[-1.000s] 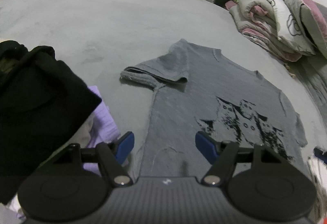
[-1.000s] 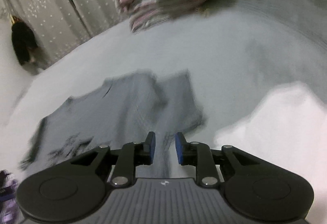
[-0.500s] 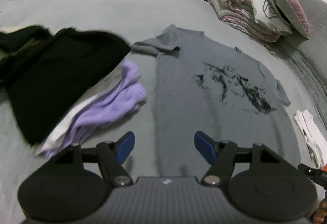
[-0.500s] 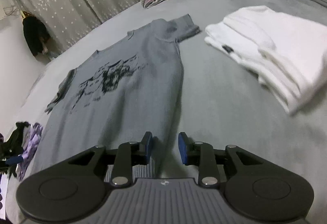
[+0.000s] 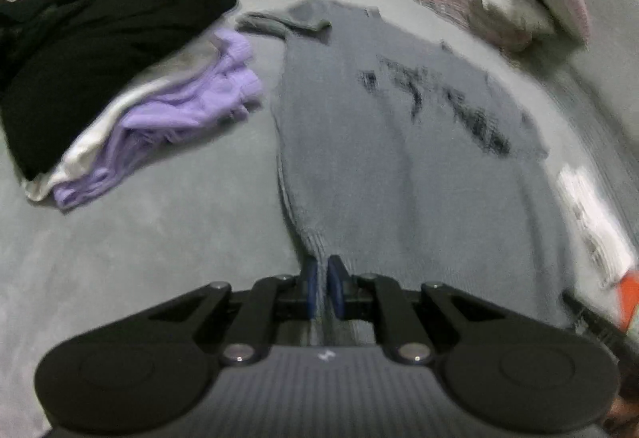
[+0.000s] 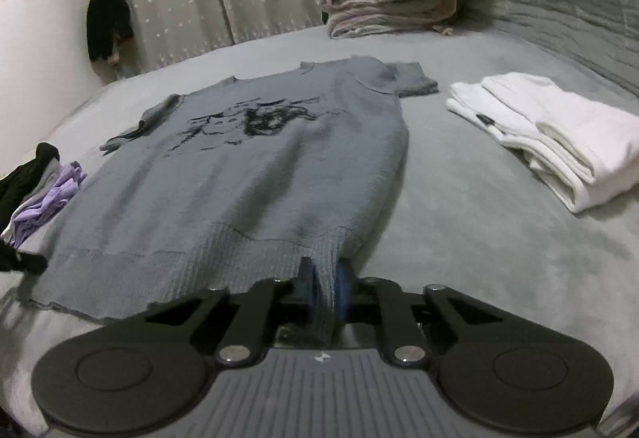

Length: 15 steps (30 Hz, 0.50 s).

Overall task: Fold clothes
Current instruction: 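Grasp the sweater hem with both grippers and pull it straight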

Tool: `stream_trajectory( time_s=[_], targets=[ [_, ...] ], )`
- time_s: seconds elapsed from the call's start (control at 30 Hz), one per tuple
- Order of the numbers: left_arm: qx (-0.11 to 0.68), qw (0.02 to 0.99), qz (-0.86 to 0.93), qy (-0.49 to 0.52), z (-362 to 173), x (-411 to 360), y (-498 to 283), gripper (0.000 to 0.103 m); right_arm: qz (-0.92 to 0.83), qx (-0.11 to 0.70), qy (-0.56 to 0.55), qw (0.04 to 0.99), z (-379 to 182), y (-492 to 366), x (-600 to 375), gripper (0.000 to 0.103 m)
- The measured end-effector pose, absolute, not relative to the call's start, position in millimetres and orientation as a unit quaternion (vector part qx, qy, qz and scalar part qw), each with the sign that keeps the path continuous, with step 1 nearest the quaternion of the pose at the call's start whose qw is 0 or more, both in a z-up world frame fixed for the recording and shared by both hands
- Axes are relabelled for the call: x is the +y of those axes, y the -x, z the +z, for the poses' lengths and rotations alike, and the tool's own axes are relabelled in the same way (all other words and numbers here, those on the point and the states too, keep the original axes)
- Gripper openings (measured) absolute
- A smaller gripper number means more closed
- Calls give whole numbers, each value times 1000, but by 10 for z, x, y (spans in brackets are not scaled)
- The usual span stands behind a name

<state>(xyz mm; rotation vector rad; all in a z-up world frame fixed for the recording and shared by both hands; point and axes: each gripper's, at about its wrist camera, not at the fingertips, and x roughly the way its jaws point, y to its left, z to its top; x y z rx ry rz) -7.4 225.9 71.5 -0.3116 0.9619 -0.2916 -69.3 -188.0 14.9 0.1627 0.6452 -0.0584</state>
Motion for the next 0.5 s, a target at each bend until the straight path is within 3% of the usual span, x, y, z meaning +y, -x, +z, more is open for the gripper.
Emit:
stream_trajectory(
  time_s=[0.2, 0.3, 0.5],
  targets=[
    [443, 868, -145, 169, 894, 2437, 146, 8, -68, 267, -20, 961, 578, 909, -2048, 11],
    [452, 869, -143, 139, 860, 2320, 173, 8, -67, 287, -8, 956, 518, 874, -2068, 4],
    [470, 869, -120, 97, 720, 2255, 166, 8, -61, 335, 11, 940, 318, 762, -2088, 4]
  ],
)
